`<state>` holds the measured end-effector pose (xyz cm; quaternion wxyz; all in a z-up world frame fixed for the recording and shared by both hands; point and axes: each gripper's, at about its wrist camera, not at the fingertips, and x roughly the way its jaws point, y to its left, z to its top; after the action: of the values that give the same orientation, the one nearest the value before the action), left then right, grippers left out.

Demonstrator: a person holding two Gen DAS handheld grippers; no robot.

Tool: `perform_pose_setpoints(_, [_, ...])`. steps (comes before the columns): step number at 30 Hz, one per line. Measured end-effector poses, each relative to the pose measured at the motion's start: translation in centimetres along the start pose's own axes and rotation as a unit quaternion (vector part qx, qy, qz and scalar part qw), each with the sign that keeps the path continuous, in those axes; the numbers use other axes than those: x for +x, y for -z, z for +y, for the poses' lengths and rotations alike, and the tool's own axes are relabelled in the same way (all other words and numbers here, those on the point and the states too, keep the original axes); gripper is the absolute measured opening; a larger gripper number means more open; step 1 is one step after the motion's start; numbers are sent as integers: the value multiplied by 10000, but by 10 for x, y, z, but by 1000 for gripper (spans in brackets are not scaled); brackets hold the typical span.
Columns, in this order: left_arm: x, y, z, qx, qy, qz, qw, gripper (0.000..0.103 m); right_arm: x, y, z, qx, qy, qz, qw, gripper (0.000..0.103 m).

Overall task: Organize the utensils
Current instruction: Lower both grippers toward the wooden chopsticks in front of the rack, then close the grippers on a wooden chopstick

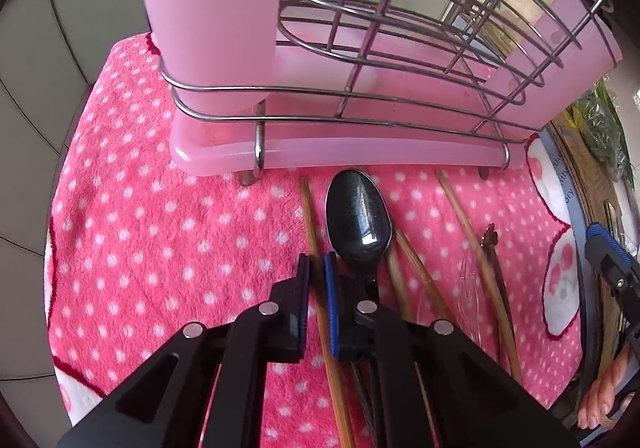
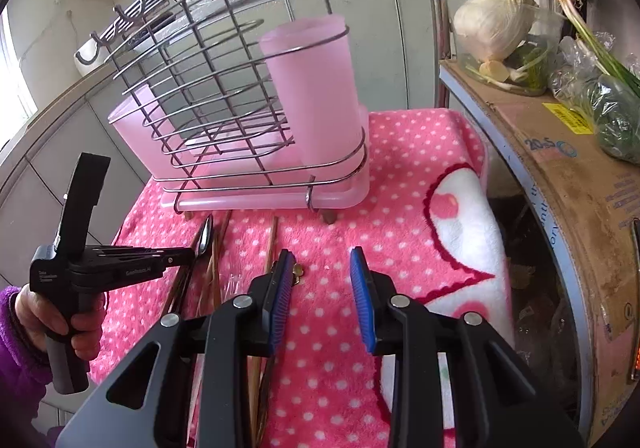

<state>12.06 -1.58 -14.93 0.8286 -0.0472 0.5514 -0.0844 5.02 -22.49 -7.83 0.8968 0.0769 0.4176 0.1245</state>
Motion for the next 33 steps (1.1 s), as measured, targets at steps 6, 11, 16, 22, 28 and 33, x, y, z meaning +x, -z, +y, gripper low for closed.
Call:
perform_pose_setpoints(6, [-20, 1, 29, -299, 112, -55, 9995, 6, 10, -2, 8, -17, -140, 132, 9998, 30])
perform_pose_setpoints(11, [-28, 6, 47, -247, -65, -53, 9997, 6, 25, -4, 18, 34, -570, 483, 9972, 19])
perform_pose_setpoints(16, [-19, 9, 59, -285, -54, 176, 9994, 6, 50, -10, 33, -48, -722, 971, 9926, 15])
perform_pose_setpoints(22, [-19, 6, 66, -143, -56, 308, 9994, 6, 89, -19, 43, -147, -386, 1508, 9877, 15])
perform_pose_setpoints(28, [-12, -8, 66, -58, -36, 514, 9987, 7, 116, -26, 51, -262, -273, 1734, 9841, 15])
perform_pose_setpoints(33, [-7, -20, 68, -47, 29, 802, 9968, 8, 130, -29, 62, -458, -84, 1842, 9818, 15])
